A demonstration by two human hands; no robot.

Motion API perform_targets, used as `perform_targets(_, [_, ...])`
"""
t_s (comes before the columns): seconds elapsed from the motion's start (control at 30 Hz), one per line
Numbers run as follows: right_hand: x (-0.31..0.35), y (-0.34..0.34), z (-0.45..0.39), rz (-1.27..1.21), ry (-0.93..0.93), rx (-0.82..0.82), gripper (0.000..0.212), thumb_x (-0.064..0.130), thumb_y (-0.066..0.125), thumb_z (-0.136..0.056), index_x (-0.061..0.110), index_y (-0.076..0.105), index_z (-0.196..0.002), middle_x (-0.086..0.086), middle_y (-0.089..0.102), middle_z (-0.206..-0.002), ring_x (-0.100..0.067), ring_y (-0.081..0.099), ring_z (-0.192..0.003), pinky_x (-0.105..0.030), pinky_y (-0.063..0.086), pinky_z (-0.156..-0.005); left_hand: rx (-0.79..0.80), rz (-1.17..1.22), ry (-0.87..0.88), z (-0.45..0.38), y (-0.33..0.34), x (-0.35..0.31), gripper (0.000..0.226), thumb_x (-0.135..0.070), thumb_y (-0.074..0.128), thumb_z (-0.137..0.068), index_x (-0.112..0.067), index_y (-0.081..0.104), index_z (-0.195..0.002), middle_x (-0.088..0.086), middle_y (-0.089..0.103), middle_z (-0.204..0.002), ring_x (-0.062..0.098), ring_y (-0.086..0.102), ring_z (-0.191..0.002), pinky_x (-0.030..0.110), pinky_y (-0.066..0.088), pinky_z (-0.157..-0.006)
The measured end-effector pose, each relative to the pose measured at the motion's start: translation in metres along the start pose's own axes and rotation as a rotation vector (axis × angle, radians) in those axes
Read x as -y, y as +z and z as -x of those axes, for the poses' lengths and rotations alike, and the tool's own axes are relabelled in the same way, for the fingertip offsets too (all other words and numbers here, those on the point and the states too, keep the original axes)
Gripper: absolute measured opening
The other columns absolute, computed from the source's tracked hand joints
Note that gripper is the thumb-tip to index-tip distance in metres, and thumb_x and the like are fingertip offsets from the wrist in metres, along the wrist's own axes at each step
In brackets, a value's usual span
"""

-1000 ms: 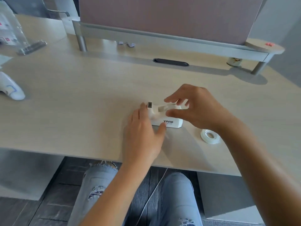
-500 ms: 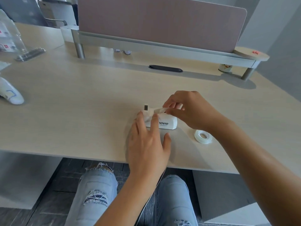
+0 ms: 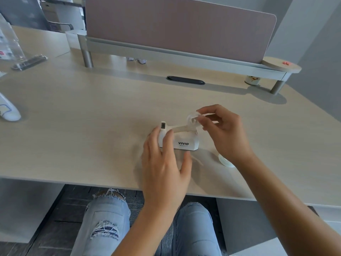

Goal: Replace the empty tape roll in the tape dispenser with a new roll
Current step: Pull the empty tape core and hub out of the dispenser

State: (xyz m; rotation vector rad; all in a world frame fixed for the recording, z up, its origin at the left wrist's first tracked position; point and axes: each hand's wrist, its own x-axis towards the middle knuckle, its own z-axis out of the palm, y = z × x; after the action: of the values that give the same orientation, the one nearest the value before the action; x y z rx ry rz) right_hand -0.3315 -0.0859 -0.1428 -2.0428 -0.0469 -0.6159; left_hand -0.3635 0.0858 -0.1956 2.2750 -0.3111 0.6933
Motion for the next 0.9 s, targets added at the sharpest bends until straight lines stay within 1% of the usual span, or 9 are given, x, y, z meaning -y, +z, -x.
perform_targets(0.1, [0.012, -0.006, 0.007, -0.152, 0.069, -0.025, 0.008, 0.010, 0.071, -0.098, 0.011, 0.077, -0.103, -0.004, 0.081, -0.097, -0.011, 0.076, -0.088, -0.034, 0.062, -0.082, -0.179, 0.252, 0.027, -0.006, -0.008, -0.005, 0.042, -0.019, 0.072, -0.089, -0.003, 0.065, -0.127, 0.015, 0.060, -0.132, 0.032, 0.057, -0.123, 0.042, 0.048, -0.104])
perform_targets(0.17, [0.021, -0.011, 0.015, -0.231, 0.107, -0.033, 0.011, 0.008, 0.071, -0.098, 0.004, 0.077, -0.105, -0.010, 0.082, -0.098, -0.012, 0.076, -0.087, -0.032, 0.062, -0.081, -0.200, 0.381, 0.015, -0.017, -0.016, -0.013, 0.035, -0.013, 0.074, -0.089, -0.003, 0.068, -0.122, 0.012, 0.064, -0.119, 0.028, 0.062, -0.109, 0.034, 0.051, -0.096])
perform_targets(0.23, [0.030, -0.018, 0.022, -0.281, 0.123, -0.025, 0.012, 0.007, 0.071, -0.097, 0.001, 0.078, -0.105, -0.011, 0.082, -0.097, -0.013, 0.076, -0.085, -0.032, 0.062, -0.080, -0.133, 0.514, -0.027, -0.029, -0.023, -0.023, 0.032, -0.017, 0.074, -0.090, -0.007, 0.071, -0.120, 0.005, 0.068, -0.111, 0.020, 0.066, -0.097, 0.029, 0.055, -0.087])
perform_targets(0.3, [0.038, -0.025, 0.029, -0.320, 0.132, -0.015, 0.012, 0.007, 0.072, -0.095, 0.001, 0.078, -0.103, -0.009, 0.082, -0.094, -0.014, 0.075, -0.083, -0.033, 0.062, -0.080, 0.012, 0.685, -0.119, -0.037, -0.026, -0.032, 0.025, -0.021, 0.073, -0.091, -0.014, 0.076, -0.115, -0.002, 0.074, -0.106, 0.014, 0.071, -0.091, 0.030, 0.059, -0.081])
perform_targets(0.43, [0.045, -0.037, 0.041, -0.343, 0.137, -0.008, 0.011, 0.010, 0.072, -0.094, 0.011, 0.082, -0.100, -0.004, 0.084, -0.096, -0.017, 0.076, -0.087, -0.032, 0.061, -0.081, 0.237, 0.976, -0.302, -0.040, -0.030, -0.042, 0.014, -0.015, 0.074, -0.093, -0.021, 0.083, -0.102, 0.000, 0.083, -0.088, 0.010, 0.072, -0.075, 0.029, 0.062, -0.076])
perform_targets(0.53, [0.045, -0.042, 0.048, -0.347, 0.166, 0.011, 0.013, 0.015, 0.073, -0.093, 0.016, 0.083, -0.101, -0.002, 0.084, -0.099, -0.016, 0.076, -0.090, -0.033, 0.061, -0.084, 0.288, 1.084, -0.396, -0.037, -0.028, -0.044, 0.014, -0.012, 0.073, -0.093, -0.012, 0.083, -0.103, 0.006, 0.084, -0.091, 0.013, 0.072, -0.075, 0.031, 0.063, -0.078])
perform_targets(0.63, [0.044, -0.043, 0.052, -0.414, 0.214, 0.022, 0.020, 0.025, 0.076, -0.084, 0.013, 0.083, -0.099, -0.006, 0.084, -0.098, -0.017, 0.076, -0.088, -0.033, 0.061, -0.085, 0.320, 1.176, -0.465, -0.034, -0.026, -0.044, 0.013, -0.010, 0.072, -0.092, -0.008, 0.083, -0.099, 0.017, 0.081, -0.095, 0.021, 0.071, -0.080, 0.038, 0.061, -0.080])
perform_targets(0.73, [0.044, -0.044, 0.053, -0.487, 0.261, 0.041, 0.022, 0.030, 0.081, -0.076, 0.015, 0.085, -0.092, -0.011, 0.084, -0.097, -0.025, 0.076, -0.091, -0.034, 0.060, -0.084, 0.348, 1.262, -0.519, -0.033, -0.027, -0.044, 0.012, -0.009, 0.073, -0.089, -0.003, 0.082, -0.094, 0.027, 0.077, -0.100, 0.023, 0.068, -0.083, 0.031, 0.059, -0.075])
perform_targets(0.9, [0.043, -0.044, 0.054, -0.627, 0.330, 0.077, 0.021, 0.030, 0.083, -0.069, 0.012, 0.084, -0.080, -0.013, 0.084, -0.095, -0.028, 0.076, -0.092, -0.030, 0.063, -0.081, 0.390, 1.382, -0.605, -0.029, -0.027, -0.046, 0.011, -0.009, 0.074, -0.085, -0.009, 0.083, -0.080, 0.013, 0.079, -0.090, 0.023, 0.070, -0.085, 0.028, 0.060, -0.074])
